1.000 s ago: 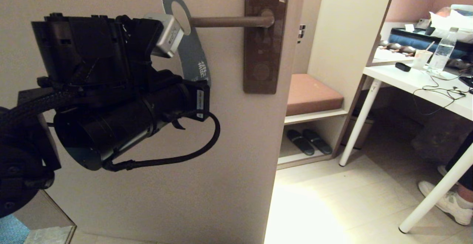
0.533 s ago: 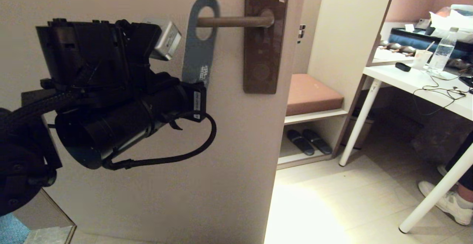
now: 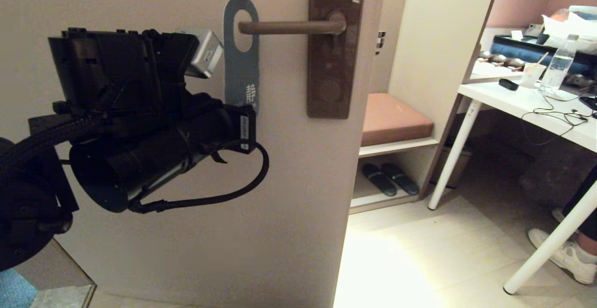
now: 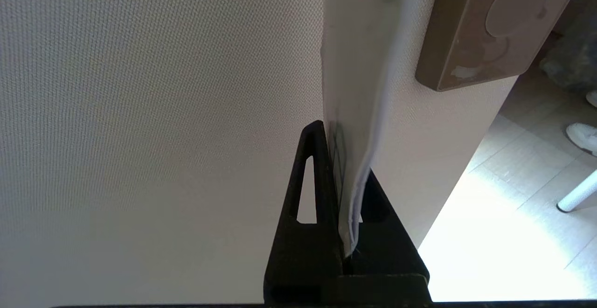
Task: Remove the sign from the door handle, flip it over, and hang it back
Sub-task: Hang the sign back with the other side facing out
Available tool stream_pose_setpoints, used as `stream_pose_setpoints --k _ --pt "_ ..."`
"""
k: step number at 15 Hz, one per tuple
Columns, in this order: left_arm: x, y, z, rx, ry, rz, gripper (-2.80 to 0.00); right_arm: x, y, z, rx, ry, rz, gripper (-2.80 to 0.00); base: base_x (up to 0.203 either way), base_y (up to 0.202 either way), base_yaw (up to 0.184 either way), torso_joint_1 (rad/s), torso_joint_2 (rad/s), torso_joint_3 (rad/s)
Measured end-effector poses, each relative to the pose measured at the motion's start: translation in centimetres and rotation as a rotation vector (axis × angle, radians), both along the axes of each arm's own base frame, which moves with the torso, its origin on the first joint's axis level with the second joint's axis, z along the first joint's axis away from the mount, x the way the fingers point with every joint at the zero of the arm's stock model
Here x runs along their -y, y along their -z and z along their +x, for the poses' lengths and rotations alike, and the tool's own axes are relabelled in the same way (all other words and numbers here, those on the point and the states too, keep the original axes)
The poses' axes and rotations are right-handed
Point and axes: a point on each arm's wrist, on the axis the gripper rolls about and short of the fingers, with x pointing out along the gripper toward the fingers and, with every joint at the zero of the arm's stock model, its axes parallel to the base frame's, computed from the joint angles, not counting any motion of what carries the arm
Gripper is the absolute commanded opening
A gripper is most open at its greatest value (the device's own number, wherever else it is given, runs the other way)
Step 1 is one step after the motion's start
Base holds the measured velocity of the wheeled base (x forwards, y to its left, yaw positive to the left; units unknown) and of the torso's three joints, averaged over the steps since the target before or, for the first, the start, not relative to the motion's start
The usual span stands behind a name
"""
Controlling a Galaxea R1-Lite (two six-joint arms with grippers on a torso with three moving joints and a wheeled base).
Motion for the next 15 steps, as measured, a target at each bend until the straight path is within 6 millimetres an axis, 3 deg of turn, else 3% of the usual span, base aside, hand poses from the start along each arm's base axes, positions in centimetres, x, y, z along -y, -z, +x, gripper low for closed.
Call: stream_pose_setpoints --k 15 --pt "4.2 -0.9 -2.1 0.015 0.139 -0.013 -2.8 0.0 0.0 0.0 0.0 0.001 0.0 -2.8 0.0 0.0 0.0 0.0 0.0 0.0"
